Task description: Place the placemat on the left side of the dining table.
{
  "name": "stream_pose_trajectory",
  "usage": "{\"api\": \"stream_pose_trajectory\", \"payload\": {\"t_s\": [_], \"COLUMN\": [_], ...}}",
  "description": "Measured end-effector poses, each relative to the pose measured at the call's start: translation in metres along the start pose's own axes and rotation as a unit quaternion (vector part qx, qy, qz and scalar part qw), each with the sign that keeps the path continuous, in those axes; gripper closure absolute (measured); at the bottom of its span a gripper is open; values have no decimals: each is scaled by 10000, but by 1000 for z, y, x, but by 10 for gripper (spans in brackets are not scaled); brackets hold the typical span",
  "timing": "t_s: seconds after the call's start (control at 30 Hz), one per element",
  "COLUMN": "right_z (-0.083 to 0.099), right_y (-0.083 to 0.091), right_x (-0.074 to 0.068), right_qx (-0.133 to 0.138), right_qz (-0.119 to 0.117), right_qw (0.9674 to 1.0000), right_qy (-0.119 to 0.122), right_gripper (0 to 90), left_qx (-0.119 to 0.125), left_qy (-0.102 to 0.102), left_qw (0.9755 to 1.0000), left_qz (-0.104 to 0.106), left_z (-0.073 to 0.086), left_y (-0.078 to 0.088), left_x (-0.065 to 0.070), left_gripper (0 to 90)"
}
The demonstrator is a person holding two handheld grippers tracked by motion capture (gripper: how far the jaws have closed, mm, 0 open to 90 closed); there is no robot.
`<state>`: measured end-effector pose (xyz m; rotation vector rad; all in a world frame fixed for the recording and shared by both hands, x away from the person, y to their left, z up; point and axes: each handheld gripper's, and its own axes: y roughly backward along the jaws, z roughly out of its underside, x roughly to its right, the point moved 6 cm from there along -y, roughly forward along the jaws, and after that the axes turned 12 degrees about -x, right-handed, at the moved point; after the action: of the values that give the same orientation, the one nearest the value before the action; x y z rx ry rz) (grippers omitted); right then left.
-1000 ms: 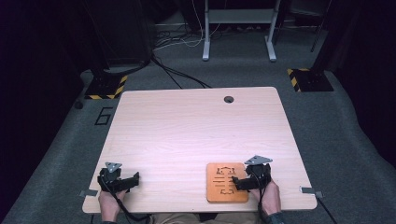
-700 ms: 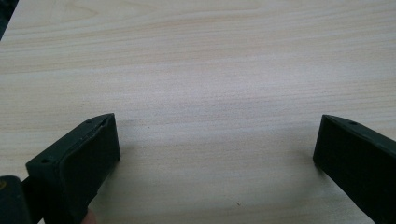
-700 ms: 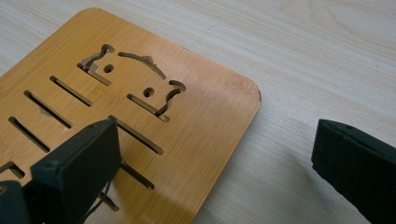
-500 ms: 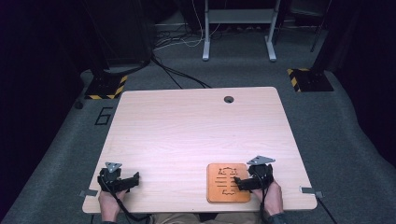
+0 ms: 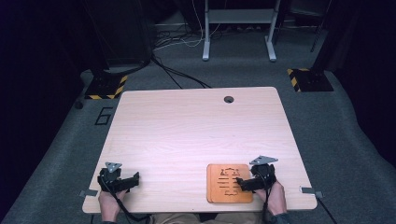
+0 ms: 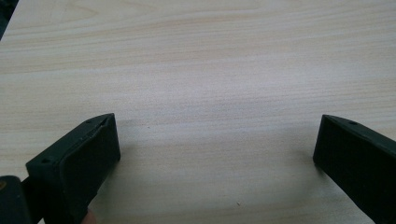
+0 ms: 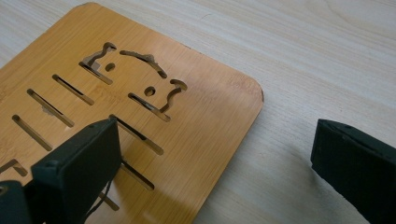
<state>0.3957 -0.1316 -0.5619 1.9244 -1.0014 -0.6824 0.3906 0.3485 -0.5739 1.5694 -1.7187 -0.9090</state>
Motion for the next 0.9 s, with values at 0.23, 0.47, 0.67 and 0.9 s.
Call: {"api": "stream_pose_trajectory", "payload": {"t_s": [0.23, 0.47, 0.67, 0.9], "right_z": [2, 5, 7, 7], "right_y": [2, 3, 5, 5], "right_x": [4, 8, 11, 15], "right_qx": [-33, -4, -55, -21], "right_qz": [11, 19, -11, -26], "right_qw": [10000, 10000, 9999, 10000], "right_qy": [-64, -65, -93, -73], "right_gripper": [9, 9, 9, 8], "left_qx": [-6, -2, -1, -2], "left_qy": [0, -1, 1, 0], "left_qw": [10000, 10000, 10000, 10000], "left_qz": [-1, -2, 1, 0], "left_z": [0, 0, 0, 0], "left_y": [0, 0, 0, 0], "left_x": [0, 0, 0, 0], "left_gripper": [3, 3, 3, 3]}}
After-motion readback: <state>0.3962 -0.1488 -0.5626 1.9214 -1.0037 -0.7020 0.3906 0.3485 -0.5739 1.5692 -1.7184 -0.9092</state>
